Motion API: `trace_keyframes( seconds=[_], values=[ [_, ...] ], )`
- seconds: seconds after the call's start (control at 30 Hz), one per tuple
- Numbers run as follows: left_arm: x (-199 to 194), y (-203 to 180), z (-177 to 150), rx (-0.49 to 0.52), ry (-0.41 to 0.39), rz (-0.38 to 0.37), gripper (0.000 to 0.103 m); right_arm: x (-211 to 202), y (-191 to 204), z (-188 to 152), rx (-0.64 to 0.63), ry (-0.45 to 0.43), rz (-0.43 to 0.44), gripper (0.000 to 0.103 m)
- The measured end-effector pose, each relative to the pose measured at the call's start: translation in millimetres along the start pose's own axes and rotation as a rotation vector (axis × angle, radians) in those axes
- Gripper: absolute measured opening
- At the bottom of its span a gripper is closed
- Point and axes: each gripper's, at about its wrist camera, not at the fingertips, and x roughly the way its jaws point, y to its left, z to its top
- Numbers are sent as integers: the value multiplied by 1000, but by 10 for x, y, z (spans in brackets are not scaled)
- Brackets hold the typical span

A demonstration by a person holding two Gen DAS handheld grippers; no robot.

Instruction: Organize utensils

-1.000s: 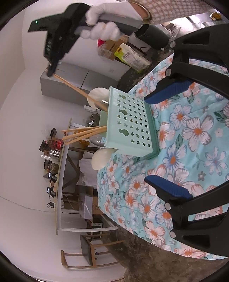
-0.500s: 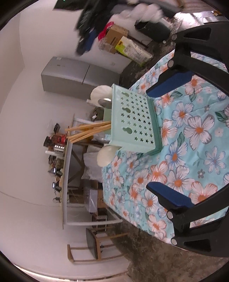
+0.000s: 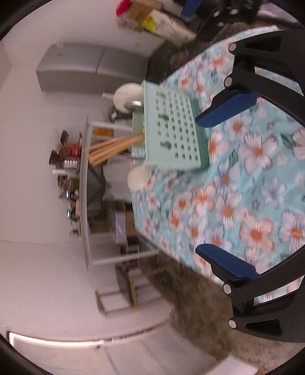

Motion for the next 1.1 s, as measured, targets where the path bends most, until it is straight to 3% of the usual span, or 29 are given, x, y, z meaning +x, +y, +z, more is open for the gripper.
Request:
trace_keyframes(
  seconds=[0.2,0.4,0.63,1.1],
  values=[
    [-29,64,40,-42,29,99,97,-32,-94,-62,56,5,-26,91],
    [-44,93,34,-58,48,150,97,-120,-158,-57,90,-23,-42,91],
    [-3,72,21,-48,59,178,97,-135,-210,-23,95,-37,-91,91],
    [84,103,5,-49,76,187,97,-78,-208,-2,99,-27,-97,91]
  ],
)
